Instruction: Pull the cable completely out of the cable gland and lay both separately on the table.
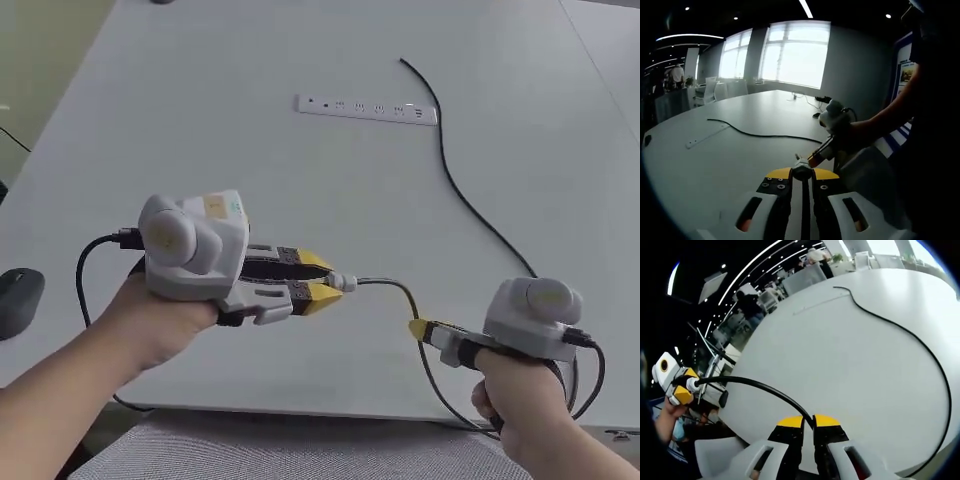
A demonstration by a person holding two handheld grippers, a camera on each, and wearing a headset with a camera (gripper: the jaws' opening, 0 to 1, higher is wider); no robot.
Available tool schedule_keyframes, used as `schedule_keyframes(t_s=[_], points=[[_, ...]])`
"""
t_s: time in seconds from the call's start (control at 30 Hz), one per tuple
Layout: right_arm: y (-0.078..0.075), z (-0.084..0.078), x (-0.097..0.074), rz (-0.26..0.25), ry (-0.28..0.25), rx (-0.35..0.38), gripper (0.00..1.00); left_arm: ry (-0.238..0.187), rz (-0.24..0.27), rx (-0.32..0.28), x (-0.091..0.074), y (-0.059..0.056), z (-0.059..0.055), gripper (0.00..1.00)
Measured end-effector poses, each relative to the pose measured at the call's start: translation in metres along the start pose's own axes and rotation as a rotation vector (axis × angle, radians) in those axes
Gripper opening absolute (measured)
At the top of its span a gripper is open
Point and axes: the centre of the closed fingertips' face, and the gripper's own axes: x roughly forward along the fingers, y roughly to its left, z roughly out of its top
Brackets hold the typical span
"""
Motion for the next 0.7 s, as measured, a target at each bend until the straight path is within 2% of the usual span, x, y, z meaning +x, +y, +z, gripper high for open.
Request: schedule_keyframes(t_s=[0.1,0.43,0.63,0.7], points=[[0.002,0.0,-0.002,0.008,0.0,-0.04,0.02,-0.004,-0.001,-0.004,0.0,0.0,0.001,0.15],[0.002,0.002,-0.003,-0.02,0.009,-0.205,0.02,-0.006,0.002,-0.006,-0.001,0.002,0.002,0.15],[0.004,0.007,-0.007,-0.032,0.004,-0.308,0.08,-0.008,0.003,-0.004,0.0,0.004,0.004,0.15],[0.009,0.012,-0.011,-0.023,-0.011,-0.348,0.09,-0.008,0.003,-0.004,0.0,0.005,0.004,0.15]])
